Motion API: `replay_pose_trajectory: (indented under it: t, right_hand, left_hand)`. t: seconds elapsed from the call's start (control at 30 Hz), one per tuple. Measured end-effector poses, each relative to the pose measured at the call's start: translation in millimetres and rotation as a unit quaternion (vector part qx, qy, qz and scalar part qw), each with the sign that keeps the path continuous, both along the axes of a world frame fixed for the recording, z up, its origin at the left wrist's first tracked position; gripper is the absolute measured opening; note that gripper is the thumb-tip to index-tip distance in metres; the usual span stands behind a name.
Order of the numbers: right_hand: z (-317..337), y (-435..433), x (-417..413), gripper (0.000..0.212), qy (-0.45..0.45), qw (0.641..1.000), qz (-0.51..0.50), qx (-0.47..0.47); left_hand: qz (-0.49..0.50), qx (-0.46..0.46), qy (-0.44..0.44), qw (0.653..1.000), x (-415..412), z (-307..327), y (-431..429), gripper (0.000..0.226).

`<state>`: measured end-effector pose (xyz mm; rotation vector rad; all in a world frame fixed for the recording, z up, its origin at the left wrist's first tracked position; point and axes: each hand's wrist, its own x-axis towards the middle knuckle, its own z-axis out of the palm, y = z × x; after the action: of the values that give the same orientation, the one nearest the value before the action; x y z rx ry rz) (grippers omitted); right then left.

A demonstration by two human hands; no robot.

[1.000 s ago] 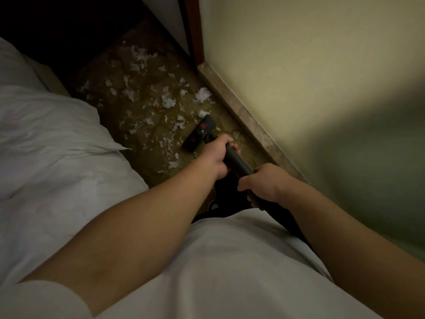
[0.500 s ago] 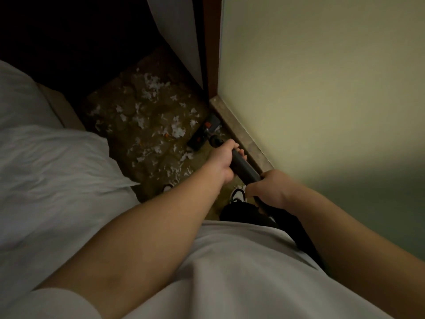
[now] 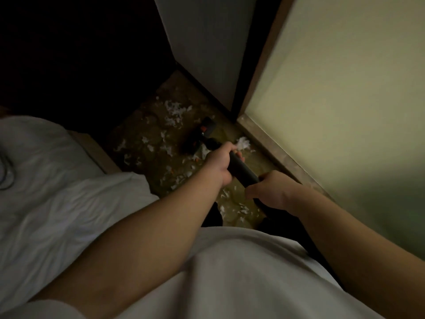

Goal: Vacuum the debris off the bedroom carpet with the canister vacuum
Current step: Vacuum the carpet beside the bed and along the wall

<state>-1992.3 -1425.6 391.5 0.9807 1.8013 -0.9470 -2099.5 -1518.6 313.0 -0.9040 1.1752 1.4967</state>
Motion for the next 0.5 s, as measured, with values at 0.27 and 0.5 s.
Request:
replay_pose_trajectory:
  t: [0.27,0.5]
  right_hand:
    - [-19.5,-82.8,-84.3,0.019,0.012,0.998,0.003,-0.061]
    - [-26.5,-108.0,-100.1,0.018,0.016,0.994,-0.008,-0.105]
  left_hand:
    - [0.001,-0.052,0.032,0.998,-77.1,-10.9,-95.5,0.021]
    - [0.033,-0.082,0.042,0.995,-90.9,-14.8,-126.6,0.019]
